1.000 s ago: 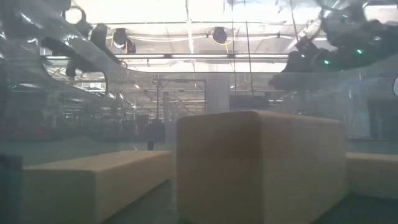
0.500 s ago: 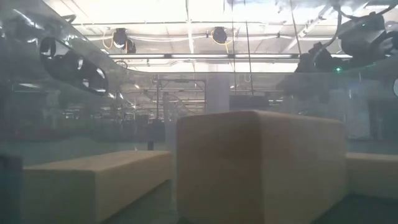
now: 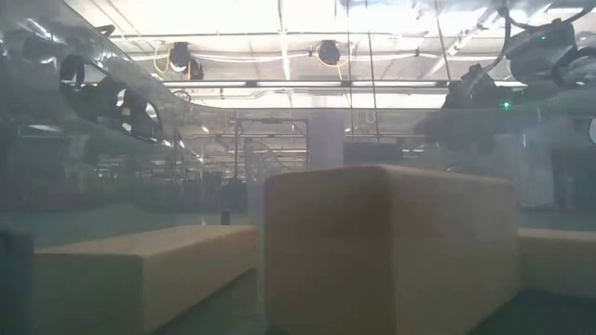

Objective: Sort & place blocks by color
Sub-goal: Return to Home Position

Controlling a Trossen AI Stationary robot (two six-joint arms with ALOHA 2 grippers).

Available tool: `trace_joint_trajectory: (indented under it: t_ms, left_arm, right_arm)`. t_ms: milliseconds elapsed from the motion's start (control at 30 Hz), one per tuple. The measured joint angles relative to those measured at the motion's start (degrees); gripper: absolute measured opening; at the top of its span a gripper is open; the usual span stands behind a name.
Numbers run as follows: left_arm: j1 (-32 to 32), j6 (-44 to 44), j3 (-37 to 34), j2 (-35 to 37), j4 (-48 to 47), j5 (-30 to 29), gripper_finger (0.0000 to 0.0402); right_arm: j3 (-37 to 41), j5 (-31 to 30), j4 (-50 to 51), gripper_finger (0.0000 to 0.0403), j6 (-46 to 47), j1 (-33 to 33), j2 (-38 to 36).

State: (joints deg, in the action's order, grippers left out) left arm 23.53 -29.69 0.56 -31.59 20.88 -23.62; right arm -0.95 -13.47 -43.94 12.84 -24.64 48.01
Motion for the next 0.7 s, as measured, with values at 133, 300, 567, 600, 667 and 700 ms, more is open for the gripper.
trace_joint_trajectory:
  t_ms: [133, 300, 567, 600, 667, 700]
  left_arm:
    - [0.0, 1.0, 0.0, 0.0, 0.0, 0.0, 0.0182]
    - [0.0, 1.1, 0.0, 0.0, -0.2, 0.0, 0.0182]
    - [0.4, 1.0, 0.0, 5.3, -0.2, 0.0, 0.0182]
    - [0.7, 1.0, 0.0, 6.2, -0.2, 0.0, 0.0182]
    - [1.4, 1.0, 0.0, 7.8, -0.2, 0.0, 0.0182]
    - [1.8, 1.0, 0.0, 8.7, -0.2, 0.0, 0.0182]
  right_arm:
    - [0.0, 0.0, 0.0, 0.0235, 0.0, 0.0, 0.0]
    - [0.0, 0.0, 0.0, 0.0235, 0.0, 0.0, 0.0]
    - [0.1, 0.0, 1.0, 0.0235, 0.0, 0.0, -6.9]
    - [0.1, 0.1, 0.9, 0.0235, 0.0, 0.0, -8.3]
    - [0.1, 0.0, 0.9, 0.0235, 0.0, 0.0, -11.0]
    - [0.1, 0.0, 0.9, 0.0235, 0.0, 0.0, -12.3]
